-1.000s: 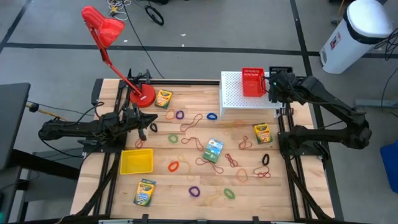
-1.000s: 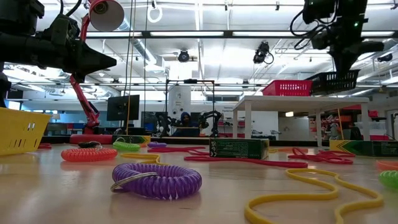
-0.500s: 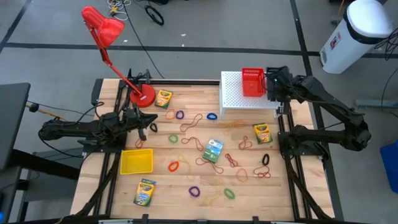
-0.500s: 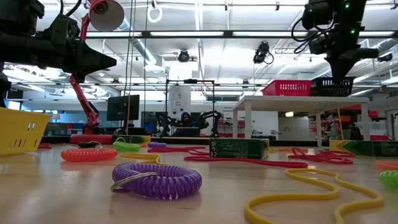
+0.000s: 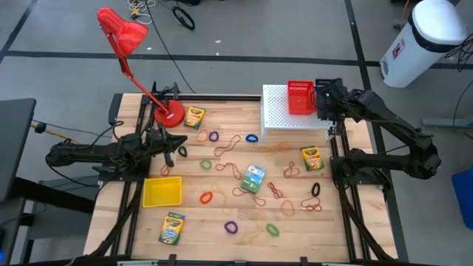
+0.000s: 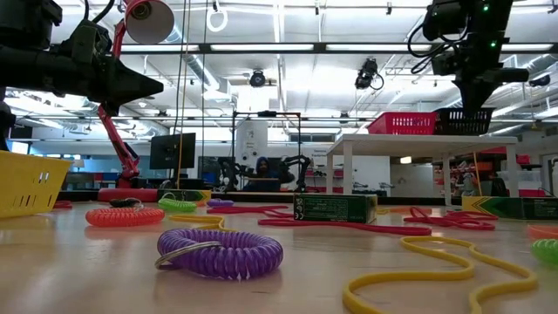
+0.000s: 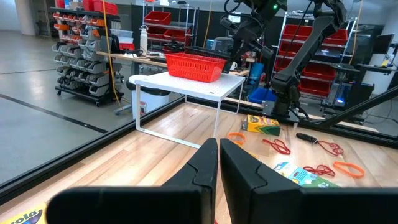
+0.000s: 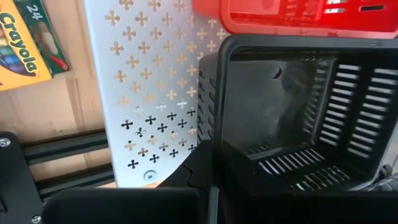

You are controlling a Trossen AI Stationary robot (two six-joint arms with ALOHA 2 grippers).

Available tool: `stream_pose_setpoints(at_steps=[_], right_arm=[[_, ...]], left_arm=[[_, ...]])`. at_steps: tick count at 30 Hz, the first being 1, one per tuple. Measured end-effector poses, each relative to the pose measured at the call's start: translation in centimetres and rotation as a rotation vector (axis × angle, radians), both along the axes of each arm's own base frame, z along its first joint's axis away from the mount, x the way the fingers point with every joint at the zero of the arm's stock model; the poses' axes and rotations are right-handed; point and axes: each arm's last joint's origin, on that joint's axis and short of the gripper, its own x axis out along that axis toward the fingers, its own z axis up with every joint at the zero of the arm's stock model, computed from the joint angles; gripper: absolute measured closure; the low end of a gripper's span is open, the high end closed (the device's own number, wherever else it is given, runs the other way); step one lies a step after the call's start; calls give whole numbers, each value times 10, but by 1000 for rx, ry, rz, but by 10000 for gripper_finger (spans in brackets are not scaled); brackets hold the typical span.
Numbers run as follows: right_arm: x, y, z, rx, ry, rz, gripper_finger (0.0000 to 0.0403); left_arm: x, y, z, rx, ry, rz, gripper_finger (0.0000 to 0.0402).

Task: Pick & Place Office Desk Supplies
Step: Put the black basket on the shelf

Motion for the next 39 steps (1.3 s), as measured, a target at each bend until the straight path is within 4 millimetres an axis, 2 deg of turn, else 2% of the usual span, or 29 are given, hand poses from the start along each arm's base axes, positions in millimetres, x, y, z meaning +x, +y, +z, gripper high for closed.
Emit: stream_pose_setpoints(at_steps=[39], right_arm=[[1, 0, 0, 9, -15, 7, 378]], left_arm=[[0, 0, 0, 0, 0, 0, 376]])
